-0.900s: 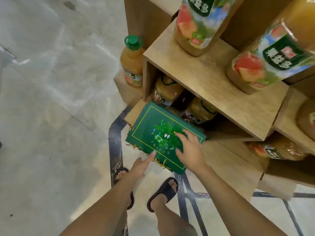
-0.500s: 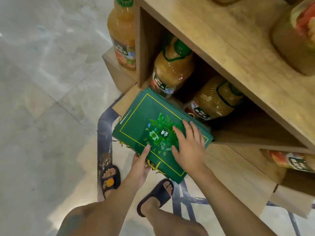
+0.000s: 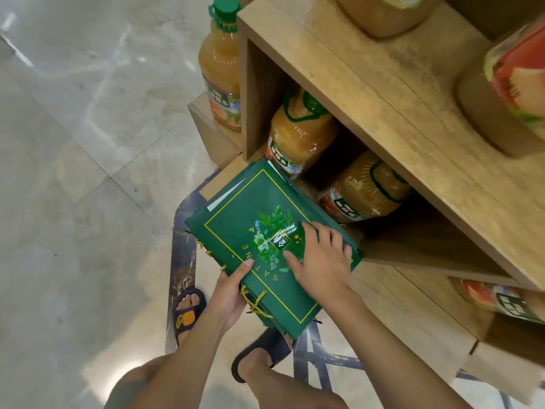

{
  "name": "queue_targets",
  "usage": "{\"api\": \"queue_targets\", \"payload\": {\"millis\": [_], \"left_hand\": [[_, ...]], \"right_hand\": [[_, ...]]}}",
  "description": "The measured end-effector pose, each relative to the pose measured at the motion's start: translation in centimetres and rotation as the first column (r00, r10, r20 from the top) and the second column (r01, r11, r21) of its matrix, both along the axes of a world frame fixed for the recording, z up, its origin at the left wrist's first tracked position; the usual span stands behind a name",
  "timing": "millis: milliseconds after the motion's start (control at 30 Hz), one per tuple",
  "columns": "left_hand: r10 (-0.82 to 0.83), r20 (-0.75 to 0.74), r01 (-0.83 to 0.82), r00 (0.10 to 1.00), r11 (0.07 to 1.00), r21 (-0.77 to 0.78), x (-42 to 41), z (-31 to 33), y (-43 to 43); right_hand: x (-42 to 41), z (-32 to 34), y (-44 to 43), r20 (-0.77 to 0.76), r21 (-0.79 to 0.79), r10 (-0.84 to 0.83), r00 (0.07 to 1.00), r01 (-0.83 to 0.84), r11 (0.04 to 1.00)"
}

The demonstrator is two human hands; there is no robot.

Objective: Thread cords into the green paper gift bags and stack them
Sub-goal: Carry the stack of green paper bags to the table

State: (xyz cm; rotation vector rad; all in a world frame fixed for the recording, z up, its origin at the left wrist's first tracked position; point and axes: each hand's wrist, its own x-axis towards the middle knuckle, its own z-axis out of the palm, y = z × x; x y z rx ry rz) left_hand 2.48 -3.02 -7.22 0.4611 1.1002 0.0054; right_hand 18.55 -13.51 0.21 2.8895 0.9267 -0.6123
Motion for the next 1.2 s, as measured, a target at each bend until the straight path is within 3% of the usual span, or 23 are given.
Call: {"api": "queue_targets", "payload": {"millis": [133,233,300,367,433,500,633,867,1033,1200], "left_hand": [[-0.006,-0.058,0.009,0.998,0.999,0.051,-1.8,0.4,1.8],[-0.05,-0.092,0.054,0.994,0.998,0.033,-3.8,0.7,3.4],[-0.069,-0.082,0.071,0.994,0.997,0.025,-5.1,1.1,4.3],[-0.088,-0.078,0.09,0.993,0.996,0.014,-6.3,1.6,4.9],[-0.122,-0.063,0.123,0.991,0.992,0.015,-7.4,2.8,5.4],[-0.171,-0.075,0.175,0.982,0.983,0.051,-8.4,4.6,6.0],[-0.289,-0.075,0.292,0.954,0.955,0.042,-9.9,10.8,6.5],[-0.398,-0.097,0.407,0.912,0.907,0.105,-12.2,24.2,6.2],[-0.447,-0.161,0.475,0.88,0.819,0.323,-13.0,32.1,6.5],[-0.515,-0.218,0.551,0.829,0.685,0.477,-13.3,36.5,6.1]], "right_hand": [[3.2,0.8,1.2,-0.037,0.019,-0.041,0.998,0.041,0.999],[5.1,-0.4,1.6,-0.306,0.087,-0.186,0.934,0.221,0.971],[5.4,-1.8,1.5,-0.628,0.051,-0.294,0.721,0.415,0.908],[4.6,-2.5,1.1,-0.838,-0.056,-0.329,0.436,0.531,0.845],[3.3,-2.2,0.3,-0.94,-0.142,-0.298,0.165,0.605,0.784],[1.7,-0.9,-0.4,-0.965,-0.183,-0.26,0.034,0.622,0.761],[-1.3,3.6,-2.0,-0.968,-0.201,-0.252,-0.017,0.656,0.727],[-6.9,15.6,-5.6,-0.981,-0.126,-0.191,-0.012,0.792,0.597],[-11.9,23.2,-7.7,-0.974,0.018,-0.192,0.124,0.879,0.477],[-17.3,28.2,-8.7,-0.962,0.145,-0.191,0.197,0.956,0.255]]}}
